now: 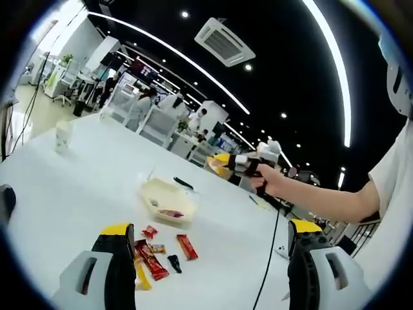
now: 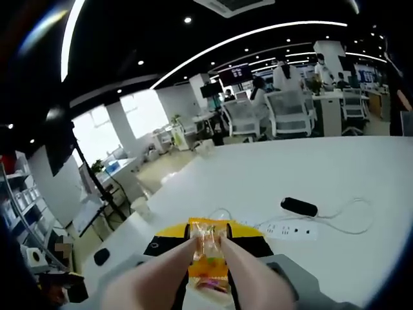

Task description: Place the target food into the container with the food tongs after gripping and lifting it, then release it inside without dropping or visibly crushing the food.

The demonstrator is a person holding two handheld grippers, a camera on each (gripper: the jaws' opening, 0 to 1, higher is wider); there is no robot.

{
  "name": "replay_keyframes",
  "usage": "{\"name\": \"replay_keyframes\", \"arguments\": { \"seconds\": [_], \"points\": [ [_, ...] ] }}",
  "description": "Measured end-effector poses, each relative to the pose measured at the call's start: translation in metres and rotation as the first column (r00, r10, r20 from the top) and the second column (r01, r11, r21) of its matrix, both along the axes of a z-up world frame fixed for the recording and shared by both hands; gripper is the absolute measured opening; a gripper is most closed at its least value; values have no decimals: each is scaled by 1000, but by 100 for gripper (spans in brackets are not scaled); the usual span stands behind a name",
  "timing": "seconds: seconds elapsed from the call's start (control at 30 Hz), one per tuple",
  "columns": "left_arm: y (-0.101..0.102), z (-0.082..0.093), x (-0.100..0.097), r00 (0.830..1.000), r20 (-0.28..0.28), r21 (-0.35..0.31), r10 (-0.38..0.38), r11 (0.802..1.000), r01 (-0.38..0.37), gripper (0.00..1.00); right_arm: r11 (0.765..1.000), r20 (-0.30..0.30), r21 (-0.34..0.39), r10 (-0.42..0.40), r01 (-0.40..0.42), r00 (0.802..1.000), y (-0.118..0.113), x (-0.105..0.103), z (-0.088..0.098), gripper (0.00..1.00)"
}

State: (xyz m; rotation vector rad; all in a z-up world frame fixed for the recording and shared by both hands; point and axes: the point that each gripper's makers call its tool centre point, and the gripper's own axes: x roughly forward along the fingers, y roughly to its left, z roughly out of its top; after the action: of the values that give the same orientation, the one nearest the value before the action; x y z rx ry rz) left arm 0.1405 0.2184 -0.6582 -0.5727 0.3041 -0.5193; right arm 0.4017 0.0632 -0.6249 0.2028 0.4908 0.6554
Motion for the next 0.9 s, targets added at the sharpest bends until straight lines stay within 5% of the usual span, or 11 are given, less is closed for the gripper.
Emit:
{"name": "replay_keyframes", "arguments": {
  "seconds": [0.43,0.6,0.9],
  "points": [
    [4,0,-4,1000,-14,22,5,1000,-5,99,1000,-14,18,0,1,1000,13,18,4,21],
    [5,-1,-3,1000,-17,13,13,1000,-12,99,1000,-3,1,11,-11,1000,13,44,1,21],
    [15,1,-5,999,-18,7,35,999,-35,99,1000,2,-13,20,-20,1000,19,62,-2,22]
  ]
}}
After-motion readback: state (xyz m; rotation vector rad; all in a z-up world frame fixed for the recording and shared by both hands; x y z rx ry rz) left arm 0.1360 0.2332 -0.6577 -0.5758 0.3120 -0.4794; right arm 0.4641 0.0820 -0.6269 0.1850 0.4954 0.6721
